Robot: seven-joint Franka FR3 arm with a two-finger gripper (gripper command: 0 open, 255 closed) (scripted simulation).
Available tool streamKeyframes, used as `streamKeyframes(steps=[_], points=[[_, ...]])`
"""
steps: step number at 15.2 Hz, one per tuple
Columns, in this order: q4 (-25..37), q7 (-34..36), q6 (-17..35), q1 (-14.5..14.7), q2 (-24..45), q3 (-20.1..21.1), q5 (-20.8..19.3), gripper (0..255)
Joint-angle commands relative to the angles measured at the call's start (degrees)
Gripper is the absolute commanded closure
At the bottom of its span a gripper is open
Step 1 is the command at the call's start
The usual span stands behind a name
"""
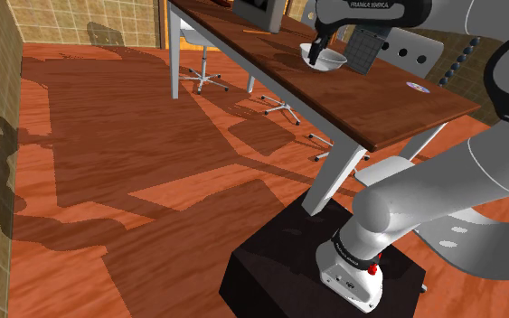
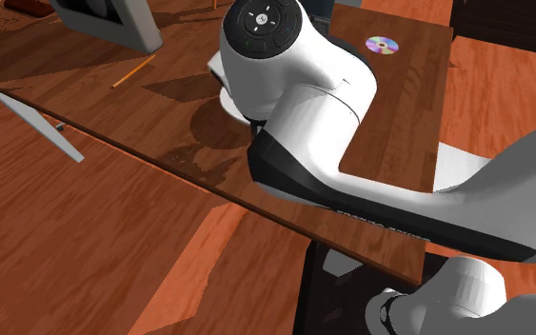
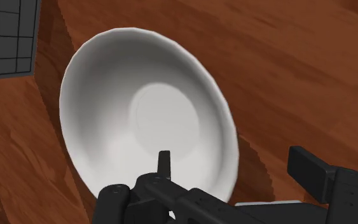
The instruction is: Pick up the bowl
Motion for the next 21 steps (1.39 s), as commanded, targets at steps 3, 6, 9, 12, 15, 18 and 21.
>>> streamKeyframes(steps=[3, 6, 9, 12, 15, 18, 21], points=[[-3.22, 1.19, 2.90, -0.14, -0.20, -0.09, -0.69, 0], [-3.62, 1.35, 3.21, -0.16, -0.26, -0.09, -0.76, 255], [-3.72, 1.34, 3.22, -0.16, -0.36, -0.11, -0.76, 255], [-3.66, 1.35, 3.18, -0.15, -0.32, -0.08, -0.76, 255], [-3.65, 1.38, 3.29, -0.16, -0.20, -0.11, -0.79, 255], [-1.36, 0.45, 1.22, -0.04, -0.13, -0.06, -0.30, 255], [1.04, -0.45, -0.86, 0.05, 0.04, 0.01, 0.13, 255]])
